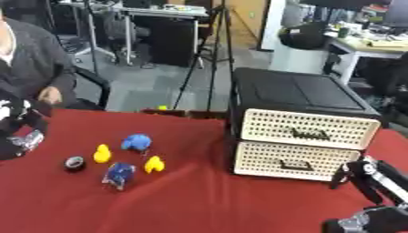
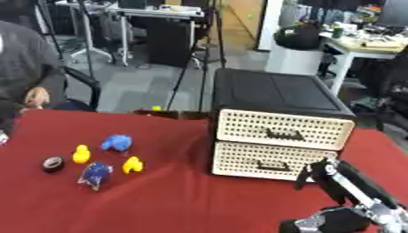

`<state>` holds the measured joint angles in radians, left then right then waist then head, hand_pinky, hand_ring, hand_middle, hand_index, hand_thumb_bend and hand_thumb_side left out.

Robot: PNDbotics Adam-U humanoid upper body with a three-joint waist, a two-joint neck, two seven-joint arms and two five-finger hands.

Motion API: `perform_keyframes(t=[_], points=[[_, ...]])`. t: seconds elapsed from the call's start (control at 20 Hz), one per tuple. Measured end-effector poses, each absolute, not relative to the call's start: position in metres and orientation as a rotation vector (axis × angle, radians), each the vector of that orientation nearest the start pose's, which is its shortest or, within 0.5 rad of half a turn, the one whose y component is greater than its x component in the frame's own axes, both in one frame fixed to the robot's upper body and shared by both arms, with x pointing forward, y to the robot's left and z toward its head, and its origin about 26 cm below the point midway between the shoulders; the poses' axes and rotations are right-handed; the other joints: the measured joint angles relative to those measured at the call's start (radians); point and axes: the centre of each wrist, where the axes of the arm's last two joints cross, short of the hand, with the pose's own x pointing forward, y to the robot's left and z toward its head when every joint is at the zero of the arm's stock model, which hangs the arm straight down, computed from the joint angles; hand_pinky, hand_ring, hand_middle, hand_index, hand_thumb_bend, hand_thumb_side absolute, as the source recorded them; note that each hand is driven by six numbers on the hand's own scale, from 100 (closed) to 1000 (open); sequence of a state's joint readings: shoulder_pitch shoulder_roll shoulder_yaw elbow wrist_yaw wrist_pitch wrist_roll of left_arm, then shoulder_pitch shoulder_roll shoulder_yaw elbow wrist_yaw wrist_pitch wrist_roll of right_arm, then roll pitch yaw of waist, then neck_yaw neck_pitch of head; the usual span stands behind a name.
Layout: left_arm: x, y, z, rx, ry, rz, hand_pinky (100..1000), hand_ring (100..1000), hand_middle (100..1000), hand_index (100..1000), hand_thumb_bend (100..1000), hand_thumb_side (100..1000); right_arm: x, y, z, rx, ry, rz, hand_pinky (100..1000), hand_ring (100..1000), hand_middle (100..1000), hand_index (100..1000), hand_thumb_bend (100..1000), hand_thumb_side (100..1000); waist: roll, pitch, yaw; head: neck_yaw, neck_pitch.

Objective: Pick up objects from table and place into drawer.

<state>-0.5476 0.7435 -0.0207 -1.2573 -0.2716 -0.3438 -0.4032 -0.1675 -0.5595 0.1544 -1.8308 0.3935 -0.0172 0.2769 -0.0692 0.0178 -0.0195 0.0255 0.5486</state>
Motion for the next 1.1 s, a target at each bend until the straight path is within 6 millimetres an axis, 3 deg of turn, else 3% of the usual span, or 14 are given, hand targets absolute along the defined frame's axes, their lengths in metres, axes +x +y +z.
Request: perform_keyframes(t=[0.15, 0.5, 0.8, 1.1], points=[[0.403, 0.412, 0.184, 0.586, -1.644, -1.278, 623, 633, 685, 831, 100, 529, 0.300, -0.292, 0.129, -0.456, -1.701, 1.158, 100, 100, 100, 542, 1000, 573, 0.000, -0.005, -0.007, 0.002, 0.003], [0.428, 0.391, 0.160, 0.591, -1.518, -1.427, 592, 615, 675, 822, 100, 522, 0.300, -0.292, 0.129, -0.450, -1.699, 1.164, 100, 100, 100, 543, 1000, 576, -0.005, -0.006, -0.015, 0.009, 0.003], [0.431, 0.384, 0.149, 0.583, -1.523, -1.453, 597, 606, 661, 817, 100, 559, 0.301, -0.291, 0.130, -0.451, -1.704, 1.166, 100, 100, 100, 545, 1000, 593, -0.006, -0.006, -0.016, 0.009, 0.003], [0.422, 0.384, 0.146, 0.544, -1.614, -1.327, 602, 593, 649, 816, 100, 618, 0.306, -0.288, 0.143, -0.477, -1.744, 1.175, 100, 100, 100, 588, 1000, 630, -0.006, -0.007, -0.007, 0.008, 0.003]])
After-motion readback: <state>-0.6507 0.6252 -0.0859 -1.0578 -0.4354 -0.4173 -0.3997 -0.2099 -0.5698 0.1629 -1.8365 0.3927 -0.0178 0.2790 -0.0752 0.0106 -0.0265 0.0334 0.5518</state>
